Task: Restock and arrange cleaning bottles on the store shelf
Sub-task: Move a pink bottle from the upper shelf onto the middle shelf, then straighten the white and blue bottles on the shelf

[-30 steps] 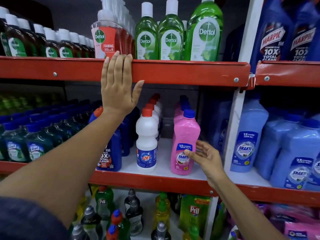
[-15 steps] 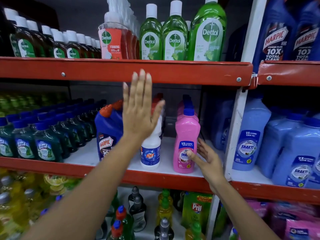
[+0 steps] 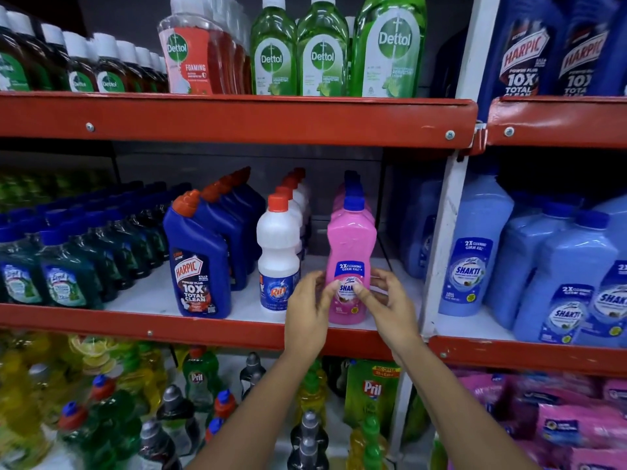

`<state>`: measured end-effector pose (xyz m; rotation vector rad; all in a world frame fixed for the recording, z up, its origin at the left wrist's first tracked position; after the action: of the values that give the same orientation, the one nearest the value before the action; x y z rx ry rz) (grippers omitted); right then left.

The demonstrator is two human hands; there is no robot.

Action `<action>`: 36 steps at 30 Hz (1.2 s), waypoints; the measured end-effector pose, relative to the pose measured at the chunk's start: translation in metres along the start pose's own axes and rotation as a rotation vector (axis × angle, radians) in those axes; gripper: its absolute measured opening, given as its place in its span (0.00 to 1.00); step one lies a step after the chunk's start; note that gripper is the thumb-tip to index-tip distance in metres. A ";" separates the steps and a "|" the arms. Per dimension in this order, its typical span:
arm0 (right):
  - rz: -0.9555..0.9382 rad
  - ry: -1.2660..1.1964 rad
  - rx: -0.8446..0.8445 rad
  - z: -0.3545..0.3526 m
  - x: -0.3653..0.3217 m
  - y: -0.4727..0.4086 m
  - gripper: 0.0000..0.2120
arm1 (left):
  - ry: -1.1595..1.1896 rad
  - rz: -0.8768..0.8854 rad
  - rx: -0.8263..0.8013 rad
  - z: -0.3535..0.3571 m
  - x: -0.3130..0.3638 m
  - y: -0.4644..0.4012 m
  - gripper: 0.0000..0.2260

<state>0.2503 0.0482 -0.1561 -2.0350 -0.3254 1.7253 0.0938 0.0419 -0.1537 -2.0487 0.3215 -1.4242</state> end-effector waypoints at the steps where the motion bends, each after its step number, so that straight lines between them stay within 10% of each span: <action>1: 0.004 0.001 -0.011 0.000 0.000 -0.001 0.22 | 0.004 -0.020 -0.012 0.001 0.000 -0.002 0.17; 23: -0.103 0.148 0.001 -0.008 -0.007 0.012 0.18 | 0.001 -0.119 -0.023 0.002 0.004 0.006 0.12; 30: -0.365 0.244 0.325 0.012 -0.051 0.040 0.16 | -0.016 -0.108 0.259 -0.068 -0.001 0.012 0.06; 36: -0.291 0.106 0.110 0.084 -0.054 0.036 0.14 | -0.004 -0.165 0.284 -0.103 -0.024 -0.005 0.13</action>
<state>0.1542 0.0073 -0.1360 -1.8860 -0.4573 1.4235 -0.0098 0.0221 -0.1452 -1.8783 -0.0522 -1.4690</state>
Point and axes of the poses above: each hand's wrist, its own y-axis away from the middle knuckle, its own z-axis out of the palm, x = y × z, the point moved 6 cm from there along -y, towards the middle knuckle, and after that the axes turned 4 degrees about -z, right-handed, at the moved point
